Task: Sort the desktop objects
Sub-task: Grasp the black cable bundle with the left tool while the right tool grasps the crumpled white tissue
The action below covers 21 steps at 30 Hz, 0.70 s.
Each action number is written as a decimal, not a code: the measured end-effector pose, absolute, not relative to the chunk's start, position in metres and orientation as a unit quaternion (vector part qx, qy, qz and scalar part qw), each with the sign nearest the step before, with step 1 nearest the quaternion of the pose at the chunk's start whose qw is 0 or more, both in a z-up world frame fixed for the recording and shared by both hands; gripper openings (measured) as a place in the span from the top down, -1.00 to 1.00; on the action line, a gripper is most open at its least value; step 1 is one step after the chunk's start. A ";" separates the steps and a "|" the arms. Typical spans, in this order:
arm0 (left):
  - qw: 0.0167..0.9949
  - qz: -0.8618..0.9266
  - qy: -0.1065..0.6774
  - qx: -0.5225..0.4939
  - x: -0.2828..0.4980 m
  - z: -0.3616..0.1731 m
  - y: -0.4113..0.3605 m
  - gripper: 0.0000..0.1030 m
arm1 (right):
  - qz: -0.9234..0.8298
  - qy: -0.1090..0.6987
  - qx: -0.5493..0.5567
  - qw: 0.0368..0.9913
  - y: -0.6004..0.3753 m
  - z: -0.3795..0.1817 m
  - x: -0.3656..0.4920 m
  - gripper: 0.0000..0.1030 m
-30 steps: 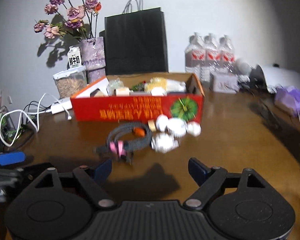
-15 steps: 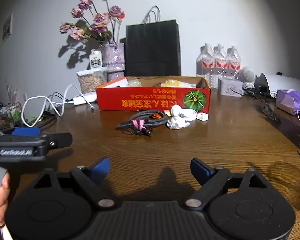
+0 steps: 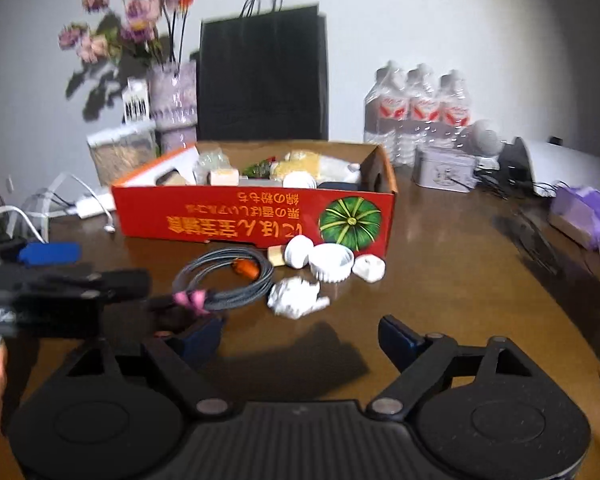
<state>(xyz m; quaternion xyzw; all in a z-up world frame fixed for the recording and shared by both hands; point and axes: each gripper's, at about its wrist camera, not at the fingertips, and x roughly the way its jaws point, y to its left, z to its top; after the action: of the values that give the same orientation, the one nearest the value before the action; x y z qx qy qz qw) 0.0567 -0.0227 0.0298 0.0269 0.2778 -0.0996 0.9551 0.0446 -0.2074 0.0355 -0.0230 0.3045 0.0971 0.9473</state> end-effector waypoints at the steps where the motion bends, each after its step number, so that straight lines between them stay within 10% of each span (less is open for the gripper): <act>1: 0.953 -0.100 0.285 0.032 0.070 0.028 -0.025 -0.72 | 0.097 0.314 -0.027 0.944 -0.207 0.033 0.057 -0.54; 4: 0.946 -0.108 0.302 0.052 0.099 0.019 -0.033 -0.64 | 0.104 0.328 -0.028 0.939 -0.207 0.025 0.083 -0.43; 11: 0.931 -0.121 0.339 0.063 0.120 -0.001 -0.042 -0.32 | 0.118 0.327 -0.031 0.937 -0.206 0.015 0.091 0.61; 14: 0.931 -0.139 0.331 0.060 0.112 0.001 -0.044 0.56 | 0.119 0.319 -0.045 0.939 -0.202 0.014 0.086 0.68; 21: 0.949 -0.125 0.287 0.033 0.071 0.013 -0.042 0.79 | 0.113 0.292 -0.018 0.949 -0.210 0.023 0.064 0.75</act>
<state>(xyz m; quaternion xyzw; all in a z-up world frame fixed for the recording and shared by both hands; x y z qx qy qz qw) 0.0713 -0.0419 0.0131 0.0335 0.2875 -0.1253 0.9490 0.0644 -0.2097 0.0226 -0.0182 0.2925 0.1127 0.9494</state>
